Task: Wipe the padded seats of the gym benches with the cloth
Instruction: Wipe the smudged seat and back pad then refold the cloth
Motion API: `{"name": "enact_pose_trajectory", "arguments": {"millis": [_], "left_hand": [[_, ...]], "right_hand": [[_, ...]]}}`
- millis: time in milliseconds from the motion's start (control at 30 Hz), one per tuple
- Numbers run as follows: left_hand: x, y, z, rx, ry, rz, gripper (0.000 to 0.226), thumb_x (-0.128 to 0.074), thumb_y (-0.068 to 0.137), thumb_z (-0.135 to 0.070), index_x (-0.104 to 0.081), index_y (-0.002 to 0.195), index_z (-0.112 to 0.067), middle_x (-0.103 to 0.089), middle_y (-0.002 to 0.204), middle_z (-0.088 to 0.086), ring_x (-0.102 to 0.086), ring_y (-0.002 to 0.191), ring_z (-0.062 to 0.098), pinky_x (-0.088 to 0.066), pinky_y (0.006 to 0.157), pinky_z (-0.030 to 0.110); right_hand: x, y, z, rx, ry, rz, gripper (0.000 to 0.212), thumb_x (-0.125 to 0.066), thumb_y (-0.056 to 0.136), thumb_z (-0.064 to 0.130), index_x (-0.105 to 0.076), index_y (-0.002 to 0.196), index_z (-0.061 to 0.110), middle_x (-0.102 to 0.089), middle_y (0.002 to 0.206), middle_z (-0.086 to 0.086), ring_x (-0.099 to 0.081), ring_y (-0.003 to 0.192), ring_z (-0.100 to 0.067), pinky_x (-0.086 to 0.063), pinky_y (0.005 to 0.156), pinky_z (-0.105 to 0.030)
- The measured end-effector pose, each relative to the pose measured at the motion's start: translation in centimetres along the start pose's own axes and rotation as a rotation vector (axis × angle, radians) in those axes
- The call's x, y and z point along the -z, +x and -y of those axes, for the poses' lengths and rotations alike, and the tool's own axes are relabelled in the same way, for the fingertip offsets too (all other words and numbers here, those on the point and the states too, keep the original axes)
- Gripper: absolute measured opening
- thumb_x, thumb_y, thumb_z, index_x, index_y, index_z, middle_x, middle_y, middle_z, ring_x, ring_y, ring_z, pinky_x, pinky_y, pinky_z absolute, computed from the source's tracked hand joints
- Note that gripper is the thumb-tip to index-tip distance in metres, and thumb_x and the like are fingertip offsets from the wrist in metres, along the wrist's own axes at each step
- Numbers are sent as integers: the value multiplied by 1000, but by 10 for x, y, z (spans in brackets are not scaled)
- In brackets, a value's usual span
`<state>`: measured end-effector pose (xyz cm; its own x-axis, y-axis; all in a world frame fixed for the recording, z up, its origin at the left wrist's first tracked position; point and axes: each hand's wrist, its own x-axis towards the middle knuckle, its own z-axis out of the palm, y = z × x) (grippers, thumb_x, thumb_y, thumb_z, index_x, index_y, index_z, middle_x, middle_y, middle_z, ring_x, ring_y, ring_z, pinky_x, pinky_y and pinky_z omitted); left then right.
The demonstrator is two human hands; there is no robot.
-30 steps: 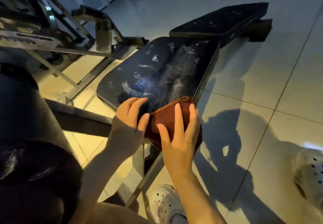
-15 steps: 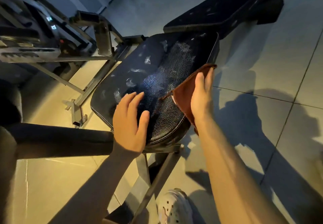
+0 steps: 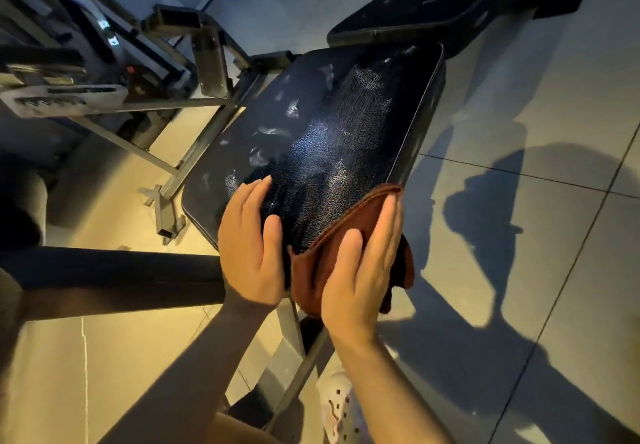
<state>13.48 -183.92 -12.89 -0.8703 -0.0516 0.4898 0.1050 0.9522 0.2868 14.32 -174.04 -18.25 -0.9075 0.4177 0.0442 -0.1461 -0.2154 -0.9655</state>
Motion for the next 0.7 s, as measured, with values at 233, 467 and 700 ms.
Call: {"name": "enact_pose_trajectory", "arguments": {"millis": [233,467,700], "left_hand": [[-3,-2,3,14,-25,-23,49,-26,101,-37,-45,140,-14,-50,140,5,-42,134,18,-32,113,46],[6,2,-6,-114,159,63,50,-32,102,-40,-58,131,-7,-50,137,15,-43,132,31,-33,110,49],[-5,-2,-34,11,65,7,41,-36,97,-30,-55,130,-16,-53,137,4,-42,134,25,-32,110,55]], "right_hand": [[12,92,11,-209,30,164,62,-35,105,39,-6,157,21,-5,164,5,-5,150,-9,-7,123,-33],[-1,-15,18,-114,3,19,65,-36,94,46,-10,150,26,-12,159,8,-12,149,-8,-9,120,-23],[4,55,19,-243,46,50,68,-38,97,46,-14,156,20,-14,162,7,-12,148,-5,-9,119,-20]]}}
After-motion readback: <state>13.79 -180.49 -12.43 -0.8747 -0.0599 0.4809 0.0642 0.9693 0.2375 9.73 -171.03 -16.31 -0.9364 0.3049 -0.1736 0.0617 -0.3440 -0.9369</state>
